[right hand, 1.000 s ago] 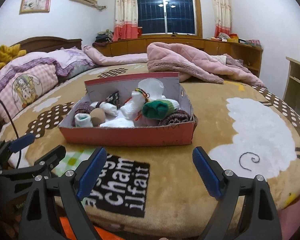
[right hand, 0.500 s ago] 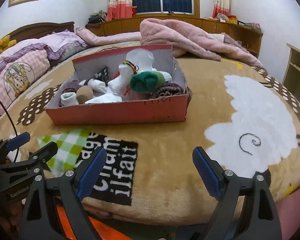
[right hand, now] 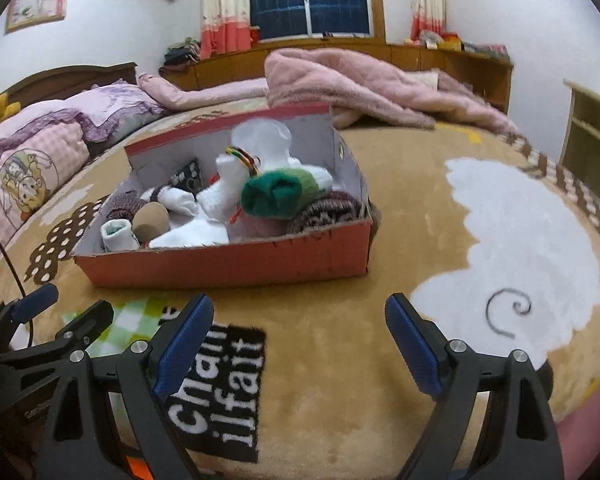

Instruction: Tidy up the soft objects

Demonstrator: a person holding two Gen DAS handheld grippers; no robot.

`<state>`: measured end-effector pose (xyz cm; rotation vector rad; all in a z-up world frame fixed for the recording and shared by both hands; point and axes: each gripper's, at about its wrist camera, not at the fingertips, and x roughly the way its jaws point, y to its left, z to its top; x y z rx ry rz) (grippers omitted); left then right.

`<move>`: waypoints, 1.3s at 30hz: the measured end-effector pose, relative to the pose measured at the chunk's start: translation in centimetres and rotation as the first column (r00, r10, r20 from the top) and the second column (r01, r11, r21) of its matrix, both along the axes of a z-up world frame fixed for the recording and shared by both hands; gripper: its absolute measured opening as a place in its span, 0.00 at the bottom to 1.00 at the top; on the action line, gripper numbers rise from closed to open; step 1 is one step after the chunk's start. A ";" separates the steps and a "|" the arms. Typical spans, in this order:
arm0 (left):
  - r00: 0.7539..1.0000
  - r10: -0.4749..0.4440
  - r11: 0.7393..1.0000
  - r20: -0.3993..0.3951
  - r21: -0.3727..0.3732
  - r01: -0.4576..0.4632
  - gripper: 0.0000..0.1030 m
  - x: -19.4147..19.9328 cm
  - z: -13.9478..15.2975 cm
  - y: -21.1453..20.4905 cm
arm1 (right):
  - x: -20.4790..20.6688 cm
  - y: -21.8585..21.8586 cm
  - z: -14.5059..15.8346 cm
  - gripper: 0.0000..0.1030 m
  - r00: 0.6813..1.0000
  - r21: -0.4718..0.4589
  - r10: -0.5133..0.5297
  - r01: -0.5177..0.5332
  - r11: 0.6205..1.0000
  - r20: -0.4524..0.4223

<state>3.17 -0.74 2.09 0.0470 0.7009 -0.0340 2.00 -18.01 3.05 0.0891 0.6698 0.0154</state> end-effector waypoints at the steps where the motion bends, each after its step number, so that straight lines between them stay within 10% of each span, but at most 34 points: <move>1: 1.000 -0.001 1.000 0.000 -0.001 0.001 0.84 0.0 0.0 0.0 | -0.1 0.2 0.2 0.87 1.000 -0.010 0.008 -0.008 1.000 0.013; 39: 0.999 -0.001 1.000 0.033 0.020 0.000 0.88 -0.7 0.1 -0.8 | -0.7 1.4 0.7 0.87 0.998 -0.089 0.027 -0.022 0.996 0.052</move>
